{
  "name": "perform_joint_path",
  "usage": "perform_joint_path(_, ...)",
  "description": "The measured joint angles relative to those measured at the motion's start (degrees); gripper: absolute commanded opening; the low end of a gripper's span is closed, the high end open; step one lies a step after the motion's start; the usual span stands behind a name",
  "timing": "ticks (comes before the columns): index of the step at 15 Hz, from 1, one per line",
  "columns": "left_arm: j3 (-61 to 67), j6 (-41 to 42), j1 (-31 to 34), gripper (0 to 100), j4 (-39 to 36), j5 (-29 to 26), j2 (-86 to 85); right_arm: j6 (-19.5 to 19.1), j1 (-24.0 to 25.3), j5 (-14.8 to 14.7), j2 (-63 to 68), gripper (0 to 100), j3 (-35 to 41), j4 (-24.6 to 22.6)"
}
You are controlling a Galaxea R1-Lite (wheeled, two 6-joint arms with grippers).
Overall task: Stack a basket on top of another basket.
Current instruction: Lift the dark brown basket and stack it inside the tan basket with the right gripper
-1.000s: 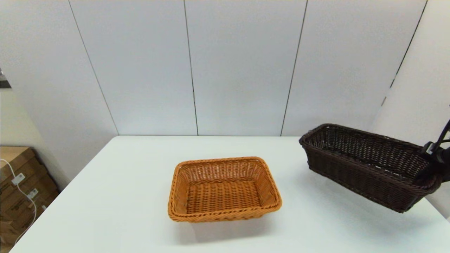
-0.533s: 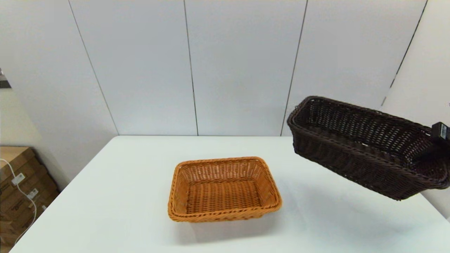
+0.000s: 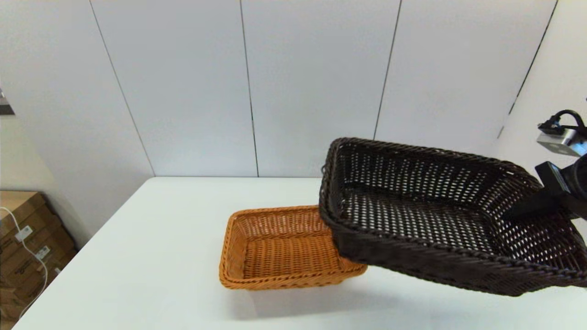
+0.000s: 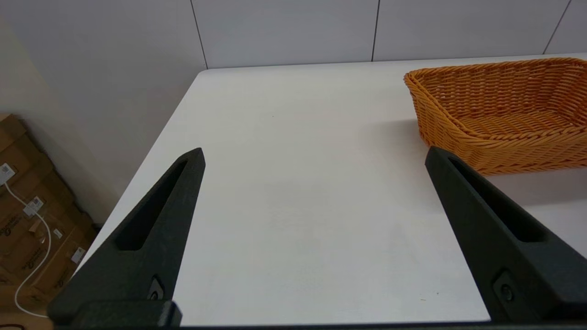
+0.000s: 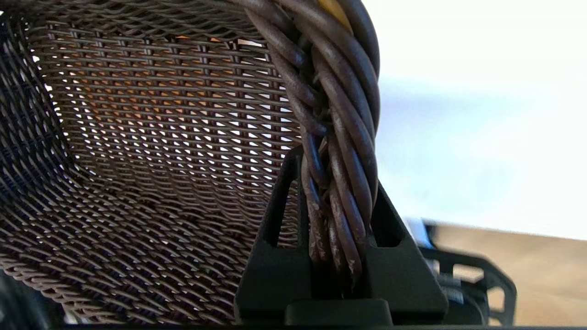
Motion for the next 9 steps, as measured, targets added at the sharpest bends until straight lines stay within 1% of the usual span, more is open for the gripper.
perform_joint_path(2,0.0,0.0,0.0,100,0.0,0.0,0.0,-1.0,5.4,0.9,-0.6,0,0.0,1.8)
perform_joint_path(5,0.0,0.0,0.0,100,0.0,0.0,0.0,-1.2,12.5,1.2,-0.3,0,0.0,2.2)
perform_joint_path(9,0.0,0.0,0.0,100,0.0,0.0,0.0,-0.9,19.0,1.0,4.0,0,-3.1,2.1)
